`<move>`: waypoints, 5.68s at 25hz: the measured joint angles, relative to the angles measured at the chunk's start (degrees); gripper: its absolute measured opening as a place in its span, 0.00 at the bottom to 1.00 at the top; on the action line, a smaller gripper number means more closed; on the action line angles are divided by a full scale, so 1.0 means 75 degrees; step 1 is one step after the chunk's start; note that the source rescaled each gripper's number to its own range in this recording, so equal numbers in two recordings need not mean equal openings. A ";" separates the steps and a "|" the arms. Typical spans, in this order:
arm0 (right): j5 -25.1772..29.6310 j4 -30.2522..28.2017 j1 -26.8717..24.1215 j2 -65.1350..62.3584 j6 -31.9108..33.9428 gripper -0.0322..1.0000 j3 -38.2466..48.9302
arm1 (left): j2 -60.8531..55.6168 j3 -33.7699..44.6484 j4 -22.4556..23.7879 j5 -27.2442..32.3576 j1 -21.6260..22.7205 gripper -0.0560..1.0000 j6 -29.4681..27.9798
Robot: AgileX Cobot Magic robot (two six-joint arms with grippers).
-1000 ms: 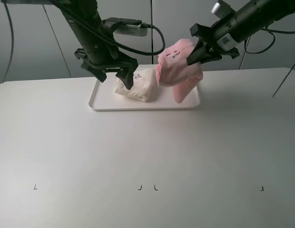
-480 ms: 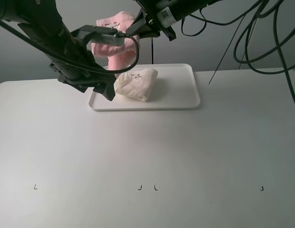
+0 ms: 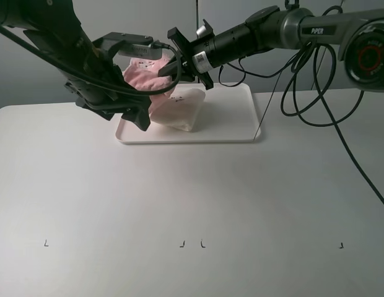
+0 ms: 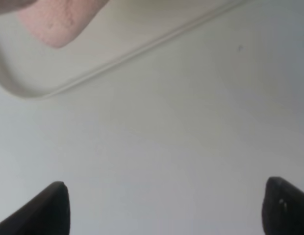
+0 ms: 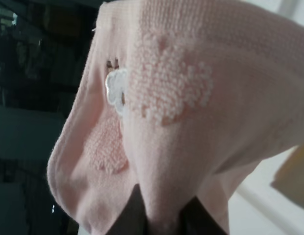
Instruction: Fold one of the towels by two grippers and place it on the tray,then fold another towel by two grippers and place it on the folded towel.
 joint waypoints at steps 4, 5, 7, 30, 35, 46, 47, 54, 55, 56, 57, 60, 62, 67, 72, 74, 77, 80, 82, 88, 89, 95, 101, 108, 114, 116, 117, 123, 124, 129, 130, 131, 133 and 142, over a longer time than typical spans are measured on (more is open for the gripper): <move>-0.0354 -0.0015 -0.0193 0.0201 -0.0078 0.10 0.0000 | 0.0000 0.0000 0.0000 0.0052 0.0000 1.00 0.0000; -0.0420 -0.0031 -0.0208 0.0218 -0.0096 0.10 0.0000 | 0.0000 0.0000 0.0000 0.0083 0.0000 1.00 0.0000; -0.0510 -0.0125 -0.0211 0.0228 -0.0187 0.10 0.0000 | 0.0000 0.0000 0.0000 0.0114 0.0000 1.00 0.0000; -0.0534 -0.5388 -0.0211 -0.1131 0.1279 1.00 0.0028 | -0.0337 0.0000 0.0019 0.0193 0.0000 1.00 0.0196; -0.0244 -0.6929 -0.0211 -0.2295 0.1664 0.98 0.0414 | -0.1321 0.0219 0.0386 0.0071 0.0129 1.00 0.0196; -0.1677 -0.7727 -0.0211 -0.6710 0.1662 0.94 0.6313 | -0.5024 0.2613 0.0573 0.0235 0.2466 1.00 0.0196; -0.1663 -0.7760 -0.0211 -0.7184 0.1662 0.95 0.6821 | -0.5368 0.2811 0.0572 0.0306 0.2610 1.00 0.0196; -0.1553 -0.7862 -0.0211 -1.0224 0.1841 1.00 0.9439 | -0.7202 0.3854 0.0572 0.0759 0.2811 1.00 0.0034; -0.1487 -0.7881 -0.0211 -1.0583 0.1862 1.00 0.9662 | -0.7417 0.3972 0.0572 0.0837 0.2811 1.00 -0.0003; -0.1410 -0.7917 -0.0211 -1.0941 0.1922 1.00 0.9905 | -0.7594 0.4067 0.0572 0.0904 0.2811 1.00 -0.0060; -0.1344 -0.7931 -0.0211 -1.1382 0.1940 1.00 1.0093 | -0.7793 0.4165 0.0572 0.0971 0.2811 1.00 -0.0082; -0.1189 -0.7963 -0.0211 -1.2674 0.2003 1.00 1.0659 | -0.8310 0.4288 0.0572 0.1329 0.2823 1.00 -0.0164; -0.1135 -0.7963 -0.0211 -1.3443 0.2001 1.00 1.0953 | -0.8613 0.4319 0.0572 0.1611 0.2823 1.00 -0.0194; -0.0866 -0.7978 -0.0211 -1.5143 0.2006 1.00 1.1318 | -0.9322 0.4329 0.0572 0.2143 0.2823 1.00 -0.0327; -0.0235 -0.8049 -0.0211 -1.6479 0.2020 1.00 1.1488 | -1.0220 0.4535 0.0572 0.2209 0.2823 1.00 -0.0371; 0.0031 -0.8056 -0.0211 -1.6867 0.2020 1.00 1.1488 | -1.0607 0.4734 0.0572 0.2277 0.2823 1.00 -0.0371; 0.0471 -0.8110 -0.0211 -1.7389 0.2020 1.00 1.1488 | -1.1291 0.4937 0.0572 0.2314 0.2823 1.00 -0.0371; 0.0853 -0.8130 -0.0211 -1.7746 0.2103 1.00 1.1510 | -1.2014 0.5027 0.0572 0.2373 0.2823 1.00 -0.0371; 0.0992 -0.8130 -0.0211 -1.7898 0.2181 1.00 1.1549 | -1.2411 0.5062 0.0572 0.2447 0.2823 1.00 -0.0371; 0.0954 -0.8130 -0.0211 -1.8300 0.2219 1.00 1.1598 | -1.3292 0.5416 0.0586 0.2829 0.2823 1.00 -0.0672; 0.0917 -0.8143 -0.0211 -1.8364 0.2219 1.00 1.1598 | -1.3380 0.5525 0.0586 0.2865 0.2823 1.00 -0.0779; 0.0737 -0.8160 -0.0211 -1.8515 0.2171 1.00 1.1765 | -1.3454 0.5655 0.0688 0.2706 0.2823 1.00 -0.0950; 0.0737 -0.8160 -0.0211 -1.8519 0.2171 1.00 1.1778 | -1.3504 0.5878 0.0993 0.2336 0.2823 1.00 -0.0980; 0.0737 -0.8160 -0.0211 -1.8533 0.2169 1.00 1.1778 | -1.3504 0.5882 0.0993 0.2319 0.2823 1.00 -0.0980; 0.0737 -0.8191 -0.0249 -1.8560 0.2061 1.00 1.1778 | -1.3504 0.5882 0.0993 0.2307 0.2823 1.00 -0.0980; 0.0737 -0.8191 -0.0515 -1.8560 0.2020 1.00 1.1778 | -1.3504 0.5882 0.0993 0.2307 0.2831 1.00 -0.0980; 0.0737 -0.8191 -0.0755 -1.8560 0.2004 1.00 1.1778 | -1.3504 0.5882 0.0993 0.2307 0.2852 1.00 -0.0963; 0.0733 -0.8191 -0.1934 -1.8915 0.2004 1.00 1.1778 | -1.3504 0.5882 0.1012 0.2302 0.3397 1.00 -0.0963; 0.0733 -0.8191 -0.2047 -1.8955 0.2004 1.00 1.1778 | -1.3504 0.5882 0.1028 0.2302 0.3499 1.00 -0.0963; 0.0733 -0.8202 -0.2214 -1.8986 0.1998 1.00 1.1778 | -1.3504 0.5882 0.1101 0.2288 0.3593 1.00 -0.0963; 0.0733 -0.8202 -0.2214 -1.8986 0.1998 1.00 1.1778 | -1.3504 0.5882 0.1101 0.2288 0.3593 1.00 -0.0963; 0.0733 -0.8202 -0.2214 -1.8986 0.1998 1.00 1.1778 | -1.3504 0.5882 0.1101 0.2288 0.3593 1.00 -0.0963; 0.0733 -0.8202 -0.2214 -1.8986 0.1998 1.00 1.1778 | -1.3504 0.5882 0.1107 0.2288 0.3593 1.00 -0.0963; 0.0733 -0.8202 -0.2214 -1.8986 0.1998 1.00 1.1778 | -1.3504 0.5882 0.1107 0.2288 0.3593 1.00 -0.0963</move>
